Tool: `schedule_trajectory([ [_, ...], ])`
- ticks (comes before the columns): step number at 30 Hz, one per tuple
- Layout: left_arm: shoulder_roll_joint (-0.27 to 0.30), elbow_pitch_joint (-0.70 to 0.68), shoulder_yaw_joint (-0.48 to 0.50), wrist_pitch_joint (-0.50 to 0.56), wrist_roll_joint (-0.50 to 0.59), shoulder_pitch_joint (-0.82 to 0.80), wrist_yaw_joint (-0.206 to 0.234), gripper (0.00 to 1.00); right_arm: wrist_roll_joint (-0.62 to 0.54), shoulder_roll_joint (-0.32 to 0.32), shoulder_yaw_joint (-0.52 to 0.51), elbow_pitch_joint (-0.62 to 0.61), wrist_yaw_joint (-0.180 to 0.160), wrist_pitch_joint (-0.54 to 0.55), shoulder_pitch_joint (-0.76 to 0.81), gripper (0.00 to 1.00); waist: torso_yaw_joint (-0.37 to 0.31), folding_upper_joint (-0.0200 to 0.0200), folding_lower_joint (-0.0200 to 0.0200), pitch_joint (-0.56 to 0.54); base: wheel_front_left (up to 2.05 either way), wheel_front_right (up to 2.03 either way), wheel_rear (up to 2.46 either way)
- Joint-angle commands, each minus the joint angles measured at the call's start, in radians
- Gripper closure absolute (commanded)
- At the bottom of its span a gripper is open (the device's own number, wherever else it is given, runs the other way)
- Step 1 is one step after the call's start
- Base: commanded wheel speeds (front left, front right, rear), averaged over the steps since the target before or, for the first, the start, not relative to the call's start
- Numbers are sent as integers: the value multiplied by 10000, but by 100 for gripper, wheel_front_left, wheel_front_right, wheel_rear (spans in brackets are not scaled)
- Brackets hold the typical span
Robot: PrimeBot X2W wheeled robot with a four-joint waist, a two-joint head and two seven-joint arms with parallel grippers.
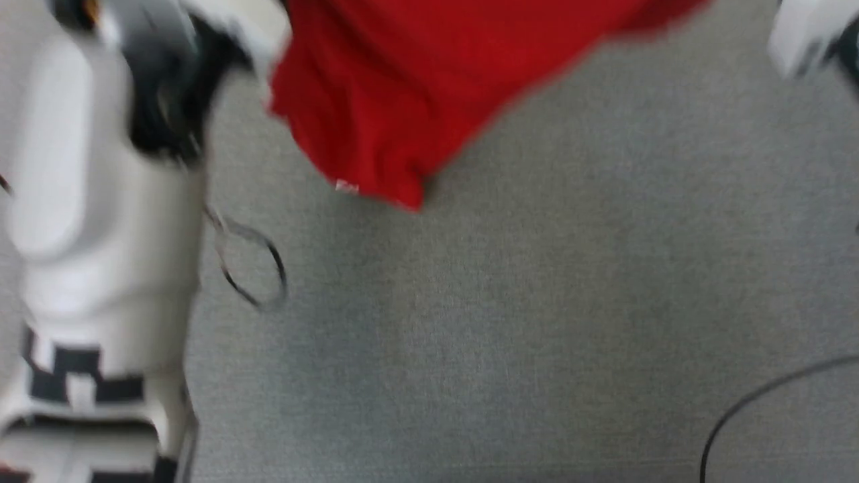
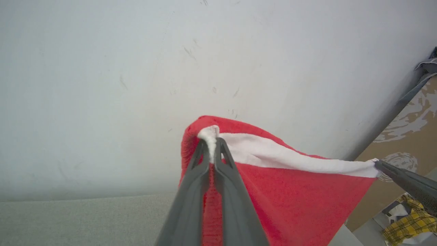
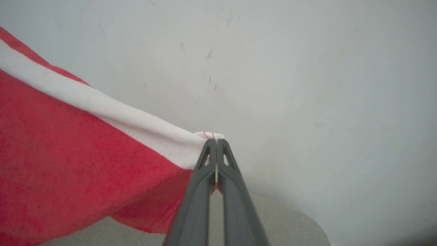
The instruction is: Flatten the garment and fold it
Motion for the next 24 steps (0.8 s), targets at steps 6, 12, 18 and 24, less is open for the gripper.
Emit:
schedule_trajectory([
  [6, 311, 945, 300, -553, 737, -2555, 617, 100, -463, 247, 23, 1560, -11, -540, -2808, 100, -524, -1, -2, 2151, 0, 0, 0],
  [12, 500, 1269, 705, -1376, 878, -4150, 729, 100, -1036, 795, -602, 2469, -11, -1517, -4528, 100, -725, -1, -2, 2683, 0, 0, 0],
  [18, 622, 1371, 1160, -2582, 723, -5320, 414, 100, -1995, 1161, -1366, 2811, -11, -2987, -5743, 100, -710, -1, -2, 2956, 0, 0, 0],
  [24, 669, 1951, 1035, -2934, 585, -4681, -145, 100, -2159, 1298, -1223, 3268, -11, -3543, -5231, 100, -467, -1, -2, 2862, 0, 0, 0],
])
